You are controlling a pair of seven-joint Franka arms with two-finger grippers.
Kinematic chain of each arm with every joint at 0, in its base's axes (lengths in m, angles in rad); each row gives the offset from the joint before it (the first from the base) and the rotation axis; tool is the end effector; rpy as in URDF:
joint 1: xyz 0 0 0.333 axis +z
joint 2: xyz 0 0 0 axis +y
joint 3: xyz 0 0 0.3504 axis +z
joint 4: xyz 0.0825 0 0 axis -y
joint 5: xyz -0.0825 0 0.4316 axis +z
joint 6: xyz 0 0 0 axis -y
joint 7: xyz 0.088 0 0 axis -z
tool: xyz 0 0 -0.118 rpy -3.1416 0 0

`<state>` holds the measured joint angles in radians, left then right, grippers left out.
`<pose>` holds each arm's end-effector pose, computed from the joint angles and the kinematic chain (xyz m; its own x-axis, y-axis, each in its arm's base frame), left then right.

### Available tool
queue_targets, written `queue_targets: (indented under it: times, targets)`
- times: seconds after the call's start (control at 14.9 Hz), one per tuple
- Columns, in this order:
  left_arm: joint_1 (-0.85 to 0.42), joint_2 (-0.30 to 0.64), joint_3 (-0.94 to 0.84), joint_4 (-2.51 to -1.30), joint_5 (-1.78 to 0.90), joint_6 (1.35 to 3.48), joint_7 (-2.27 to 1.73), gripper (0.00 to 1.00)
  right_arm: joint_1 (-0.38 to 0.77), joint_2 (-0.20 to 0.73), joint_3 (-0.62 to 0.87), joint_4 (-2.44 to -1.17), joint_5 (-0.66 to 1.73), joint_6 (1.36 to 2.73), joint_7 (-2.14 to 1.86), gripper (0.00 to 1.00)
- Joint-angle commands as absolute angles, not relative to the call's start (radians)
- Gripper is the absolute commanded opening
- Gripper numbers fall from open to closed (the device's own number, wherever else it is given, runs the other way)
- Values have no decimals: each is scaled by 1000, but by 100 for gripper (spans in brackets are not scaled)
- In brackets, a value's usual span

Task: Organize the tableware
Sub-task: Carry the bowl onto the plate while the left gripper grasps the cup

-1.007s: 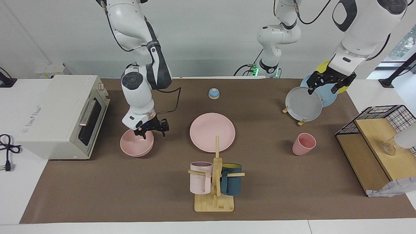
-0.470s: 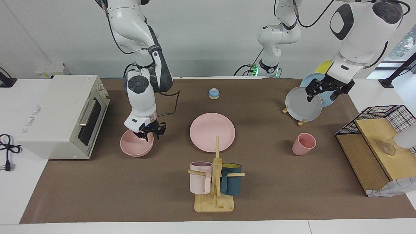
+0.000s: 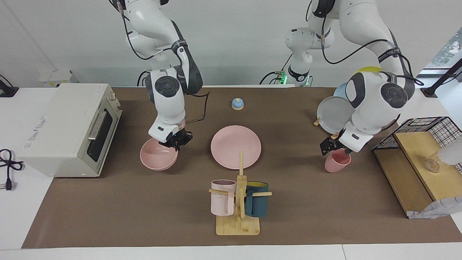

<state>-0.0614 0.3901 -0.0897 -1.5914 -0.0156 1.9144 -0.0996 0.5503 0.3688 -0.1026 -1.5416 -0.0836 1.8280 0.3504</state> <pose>0.7107 -0.1021 0.4064 0.9967 -0.0415 -0.0703 -0.0387 -0.9984 0.0416 0.6446 0.3109 0.4410 0.9915 0.1242 -0.0375 0.1282 -0.9823 0.1367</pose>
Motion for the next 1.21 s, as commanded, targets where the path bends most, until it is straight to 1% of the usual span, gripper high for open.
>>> queue_targets:
  times: [0.0, 0.13, 0.34, 0.4, 0.47, 0.54, 0.6, 0.67, 0.74, 0.81, 1.01, 1.07, 1.14]
  targets:
    - [-71, 380, -80, -1606, -15, 1922, -141, 100, 638, 518, -63, -1333, -87, 1773, 565, 0]
    - [-72, 373, -78, -1659, -14, 1966, -146, 100, 653, 581, -2, -1267, -90, 1813, 707, 0]
    - [-74, 361, -78, -1712, -11, 1993, -146, 100, 679, 600, 11, -1276, -83, 1891, 784, 0]
    - [-74, 360, -78, -1716, -11, 1993, -146, 100, 707, 603, 11, -1284, -83, 1916, 810, 0]
    - [-74, 359, -78, -1721, -9, 1993, -146, 96, 719, 615, 11, -1284, -84, 1943, 816, 0]
    - [-74, 354, -78, -1730, -9, 1993, -146, 85, 721, 630, 11, -1284, -89, 1947, 822, 0]
    - [-74, 354, -78, -1732, -8, 1993, -144, 60, 721, 634, 11, -1284, -90, 1947, 822, 0]
    - [-72, 353, -77, -1732, -5, 1993, -135, 26, 721, 632, 11, -1287, -92, 1950, 822, 0]
    - [-72, 353, -78, -1732, 29, 1991, -132, 4, 722, 632, 11, -1296, -94, 1951, 822, 0]
    - [-71, 353, -80, -1732, 72, 1988, -121, 0, 721, 632, 11, -1302, -84, 1962, 822, 0]
    - [-60, 353, -78, -1729, 81, 1991, -49, 0, 719, 632, 11, -1318, -83, 1980, 822, 0]
    - [-60, 353, -78, -1726, 81, 1991, -49, 0, 718, 634, 11, -1313, -81, 1973, 822, 17]
    - [-60, 354, -78, -1723, 81, 1994, -49, 0, 712, 635, 11, -1313, -83, 1974, 821, 28]
